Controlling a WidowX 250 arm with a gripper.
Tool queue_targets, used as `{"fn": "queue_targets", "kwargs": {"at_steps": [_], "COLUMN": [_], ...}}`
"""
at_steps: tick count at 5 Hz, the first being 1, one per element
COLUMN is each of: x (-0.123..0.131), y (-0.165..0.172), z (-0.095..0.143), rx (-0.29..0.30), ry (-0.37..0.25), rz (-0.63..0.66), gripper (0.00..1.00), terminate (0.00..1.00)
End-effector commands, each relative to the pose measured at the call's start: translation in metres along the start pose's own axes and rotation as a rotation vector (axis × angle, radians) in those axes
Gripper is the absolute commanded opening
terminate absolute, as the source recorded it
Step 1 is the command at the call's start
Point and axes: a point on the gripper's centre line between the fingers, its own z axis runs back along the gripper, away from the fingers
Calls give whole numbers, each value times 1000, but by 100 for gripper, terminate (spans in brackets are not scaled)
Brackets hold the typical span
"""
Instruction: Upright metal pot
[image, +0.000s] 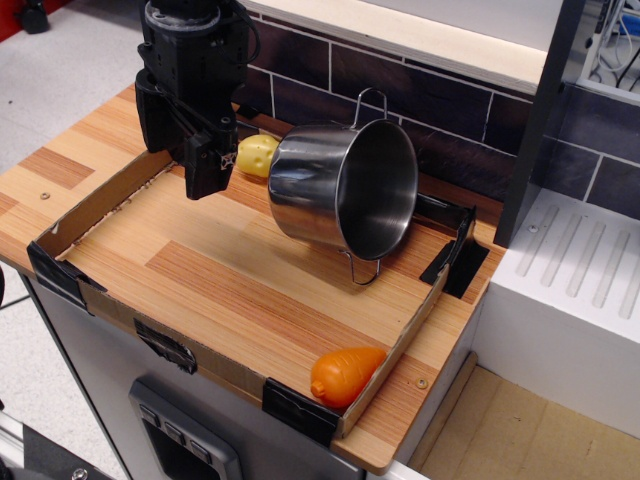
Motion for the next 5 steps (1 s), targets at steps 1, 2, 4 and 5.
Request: {"fn": "queue_targets", "kwargs": {"at_steps": [1,2,4,5], "x": [0,-1,16,25], "y": [0,-14,-50,-64], "z": [0,9,43,59], "rx": [0,6,-47,-86], "ry": [0,-54,-124,-155], "rz": [0,69,212,265], "gripper": [100,100,100,100], "terminate": [0,0,0,0]}}
